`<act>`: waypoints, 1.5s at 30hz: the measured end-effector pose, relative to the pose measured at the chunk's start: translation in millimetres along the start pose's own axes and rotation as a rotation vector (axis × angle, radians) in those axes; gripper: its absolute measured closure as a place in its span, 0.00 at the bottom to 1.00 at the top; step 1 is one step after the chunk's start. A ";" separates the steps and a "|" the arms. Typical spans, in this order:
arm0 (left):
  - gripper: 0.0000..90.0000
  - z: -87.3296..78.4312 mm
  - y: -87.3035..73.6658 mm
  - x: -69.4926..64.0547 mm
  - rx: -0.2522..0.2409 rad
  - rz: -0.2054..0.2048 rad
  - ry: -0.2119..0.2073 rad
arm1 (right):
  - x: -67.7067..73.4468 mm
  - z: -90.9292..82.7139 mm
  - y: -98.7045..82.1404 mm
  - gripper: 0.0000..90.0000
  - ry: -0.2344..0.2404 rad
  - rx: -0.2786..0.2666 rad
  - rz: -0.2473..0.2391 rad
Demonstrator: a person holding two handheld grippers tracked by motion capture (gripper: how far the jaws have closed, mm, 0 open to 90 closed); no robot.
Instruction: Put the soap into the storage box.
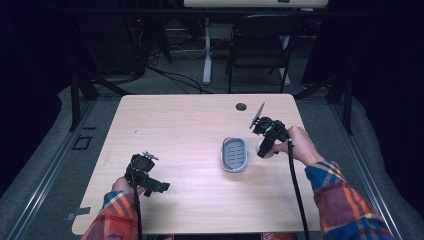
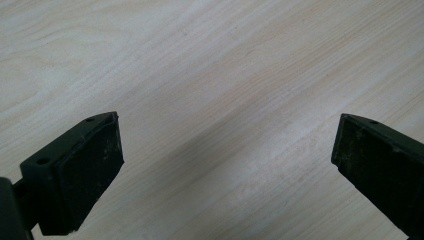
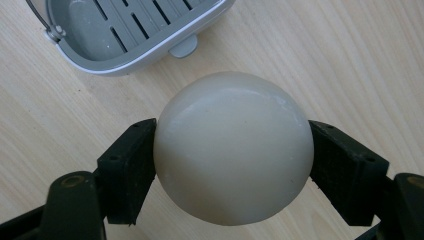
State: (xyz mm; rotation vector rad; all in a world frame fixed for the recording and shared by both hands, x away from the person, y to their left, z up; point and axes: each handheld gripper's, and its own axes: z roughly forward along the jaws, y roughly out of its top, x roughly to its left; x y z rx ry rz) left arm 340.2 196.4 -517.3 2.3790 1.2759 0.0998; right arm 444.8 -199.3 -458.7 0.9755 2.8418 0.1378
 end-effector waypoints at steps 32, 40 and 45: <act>0.00 0.2 -0.3 -0.1 0.005 0.002 -0.003 | 13.5 -8.5 42.8 0.26 0.011 -0.004 -0.067; 0.00 0.7 -0.5 0.0 0.004 -0.002 -0.004 | 19.2 -3.1 53.6 0.26 0.018 -0.008 -0.085; 0.00 0.4 -0.3 0.0 0.007 0.003 -0.003 | 24.1 1.8 60.7 0.26 0.032 -0.018 -0.093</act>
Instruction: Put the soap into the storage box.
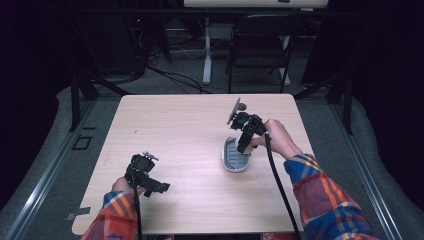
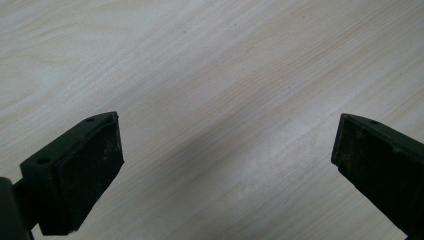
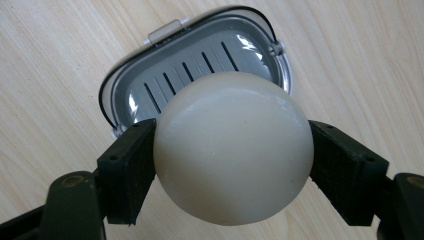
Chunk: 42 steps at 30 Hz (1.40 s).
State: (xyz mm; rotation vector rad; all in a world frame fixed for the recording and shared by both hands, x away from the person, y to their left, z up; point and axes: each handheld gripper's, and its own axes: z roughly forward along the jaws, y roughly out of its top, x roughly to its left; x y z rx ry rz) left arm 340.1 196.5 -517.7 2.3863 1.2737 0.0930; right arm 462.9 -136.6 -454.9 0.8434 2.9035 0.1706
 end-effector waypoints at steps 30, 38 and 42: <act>0.00 0.5 0.1 0.0 0.001 0.003 -0.002 | 13.4 36.0 15.4 0.26 0.016 0.036 -0.041; 0.00 0.6 0.0 0.2 0.002 0.004 -0.003 | 14.3 41.1 16.6 0.26 0.022 0.037 -0.051; 0.00 0.8 0.1 0.2 0.002 0.002 -0.002 | 14.5 45.2 15.9 0.26 0.021 0.054 -0.052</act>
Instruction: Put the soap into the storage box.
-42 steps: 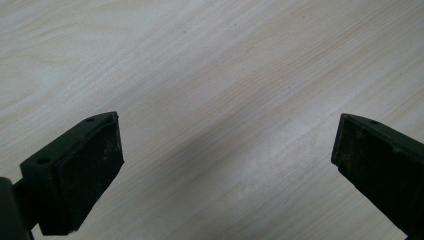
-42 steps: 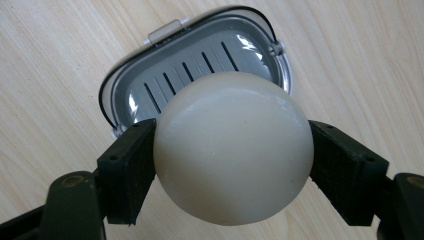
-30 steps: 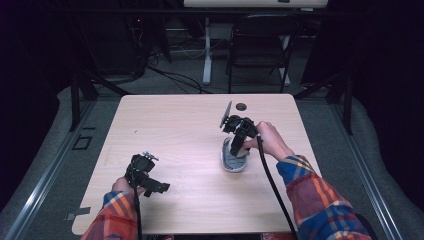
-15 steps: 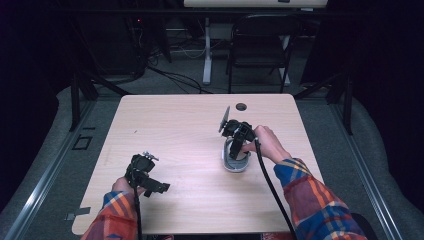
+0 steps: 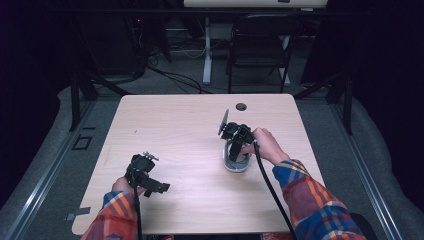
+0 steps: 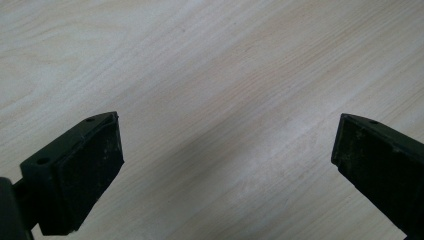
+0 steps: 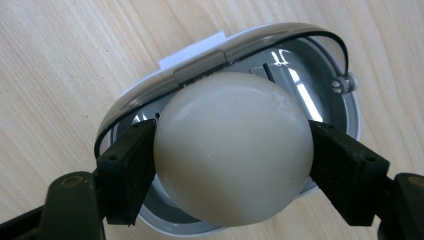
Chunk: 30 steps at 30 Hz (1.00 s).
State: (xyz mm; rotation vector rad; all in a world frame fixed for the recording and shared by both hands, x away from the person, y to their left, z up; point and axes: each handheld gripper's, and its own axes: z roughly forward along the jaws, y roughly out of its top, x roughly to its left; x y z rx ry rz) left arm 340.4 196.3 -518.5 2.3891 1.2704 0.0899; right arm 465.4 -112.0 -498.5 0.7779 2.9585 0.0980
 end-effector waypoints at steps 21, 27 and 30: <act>0.00 0.3 -0.1 -0.7 0.003 0.002 0.003 | 3.3 -14.6 -8.7 0.29 0.007 -0.056 0.010; 0.00 0.2 0.1 -0.5 0.006 0.001 0.002 | 4.2 -29.1 -20.4 0.27 0.010 -0.094 0.008; 0.00 0.4 -0.1 -0.7 0.002 0.000 0.003 | 4.4 -36.5 -27.8 0.26 0.010 -0.110 0.010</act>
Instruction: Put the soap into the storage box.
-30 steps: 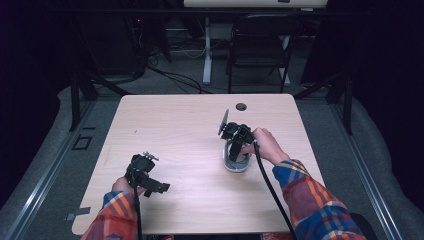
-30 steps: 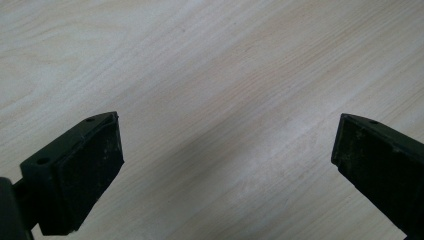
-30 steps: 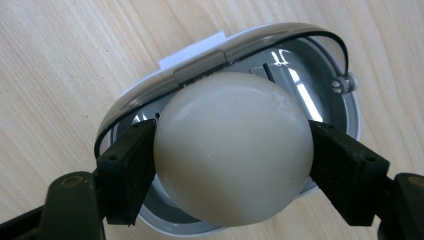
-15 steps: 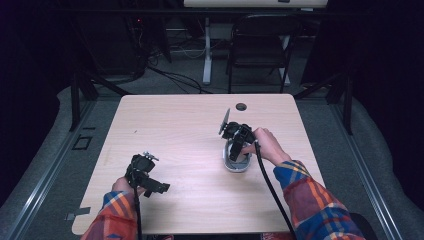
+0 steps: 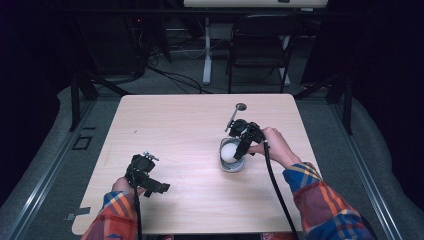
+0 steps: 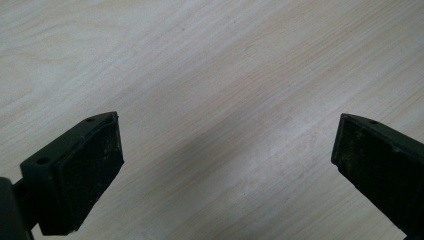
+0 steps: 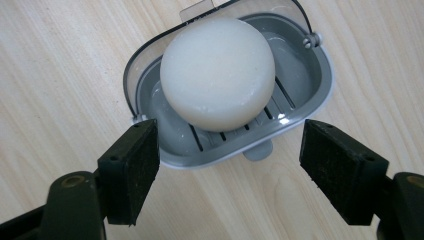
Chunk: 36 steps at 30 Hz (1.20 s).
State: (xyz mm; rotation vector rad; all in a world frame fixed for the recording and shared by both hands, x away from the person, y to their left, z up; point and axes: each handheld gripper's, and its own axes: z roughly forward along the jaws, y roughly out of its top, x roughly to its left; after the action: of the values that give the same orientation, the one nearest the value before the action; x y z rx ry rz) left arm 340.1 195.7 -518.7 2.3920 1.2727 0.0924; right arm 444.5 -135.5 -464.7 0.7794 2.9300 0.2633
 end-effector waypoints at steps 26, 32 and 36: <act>0.00 0.2 0.2 -0.9 0.003 -0.004 0.003 | -14.4 -31.3 -66.5 0.08 -0.036 -0.067 0.089; 0.00 0.2 0.0 -0.8 0.002 -0.005 0.004 | -17.5 -28.7 -86.0 0.05 -0.027 -0.065 0.124; 0.00 0.2 0.0 -1.1 0.003 -0.004 0.005 | -18.9 -25.4 -98.4 0.03 -0.029 -0.067 0.146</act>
State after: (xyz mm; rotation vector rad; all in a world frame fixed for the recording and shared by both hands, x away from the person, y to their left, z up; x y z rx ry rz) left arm 339.5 194.7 -518.7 2.3927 1.2811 0.0952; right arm 409.8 -232.7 -457.7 0.9793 2.8249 0.3571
